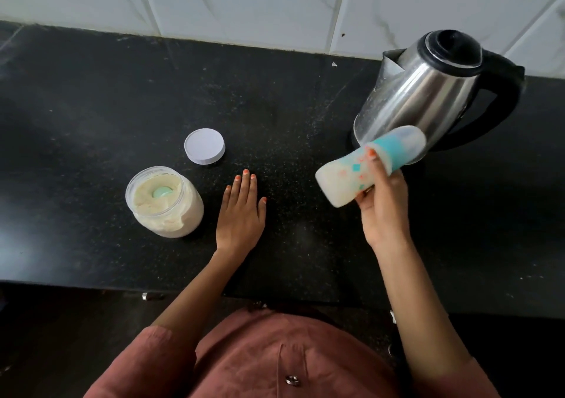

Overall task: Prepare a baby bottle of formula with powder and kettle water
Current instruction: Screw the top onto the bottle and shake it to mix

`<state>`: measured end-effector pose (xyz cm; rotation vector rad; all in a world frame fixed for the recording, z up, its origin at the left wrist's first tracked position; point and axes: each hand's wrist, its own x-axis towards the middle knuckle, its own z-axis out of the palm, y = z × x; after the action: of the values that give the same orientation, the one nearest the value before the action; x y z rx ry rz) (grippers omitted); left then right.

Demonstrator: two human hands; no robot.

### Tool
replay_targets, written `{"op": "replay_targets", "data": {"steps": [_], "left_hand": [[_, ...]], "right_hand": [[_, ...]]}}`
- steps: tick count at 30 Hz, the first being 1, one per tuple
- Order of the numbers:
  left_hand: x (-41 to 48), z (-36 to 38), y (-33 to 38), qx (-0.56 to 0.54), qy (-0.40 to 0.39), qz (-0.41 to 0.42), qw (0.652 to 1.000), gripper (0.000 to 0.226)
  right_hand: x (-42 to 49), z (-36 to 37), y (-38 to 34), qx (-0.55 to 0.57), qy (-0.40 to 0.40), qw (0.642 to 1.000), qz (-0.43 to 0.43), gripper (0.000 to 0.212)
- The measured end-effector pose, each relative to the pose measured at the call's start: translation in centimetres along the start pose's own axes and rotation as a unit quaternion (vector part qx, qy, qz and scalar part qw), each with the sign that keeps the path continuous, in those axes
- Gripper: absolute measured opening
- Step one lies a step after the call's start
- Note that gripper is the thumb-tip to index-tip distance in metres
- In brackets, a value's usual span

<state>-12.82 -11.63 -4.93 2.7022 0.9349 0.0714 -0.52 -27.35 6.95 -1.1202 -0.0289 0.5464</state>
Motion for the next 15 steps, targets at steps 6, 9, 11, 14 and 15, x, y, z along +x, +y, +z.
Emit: {"op": "replay_targets", "data": {"steps": [6,9,11,14,15], "left_hand": [[0.1,0.0,0.1,-0.008,-0.004,0.001,1.0,0.055],[0.0,0.0,0.1,-0.004,-0.001,0.001,1.0,0.055],[0.0,0.0,0.1,-0.003,0.0,0.0,1.0,0.055],[0.1,-0.1,0.0,-0.004,-0.003,-0.001,1.0,0.055],[0.1,0.0,0.0,-0.005,-0.003,-0.001,1.0,0.055]], "right_hand": [[-1.4,0.3,0.7,-0.159,-0.082,0.984,0.008,0.047],[0.4,-0.3,-0.9,0.023,0.009,1.0,-0.008,0.06],[0.2,-0.2,-0.3,0.001,0.001,1.0,-0.001,0.065],[-1.4,-0.1,1.6,-0.163,-0.085,0.982,0.031,0.048],[-1.5,-0.2,1.7,-0.19,-0.094,0.977,0.026,0.043]]}}
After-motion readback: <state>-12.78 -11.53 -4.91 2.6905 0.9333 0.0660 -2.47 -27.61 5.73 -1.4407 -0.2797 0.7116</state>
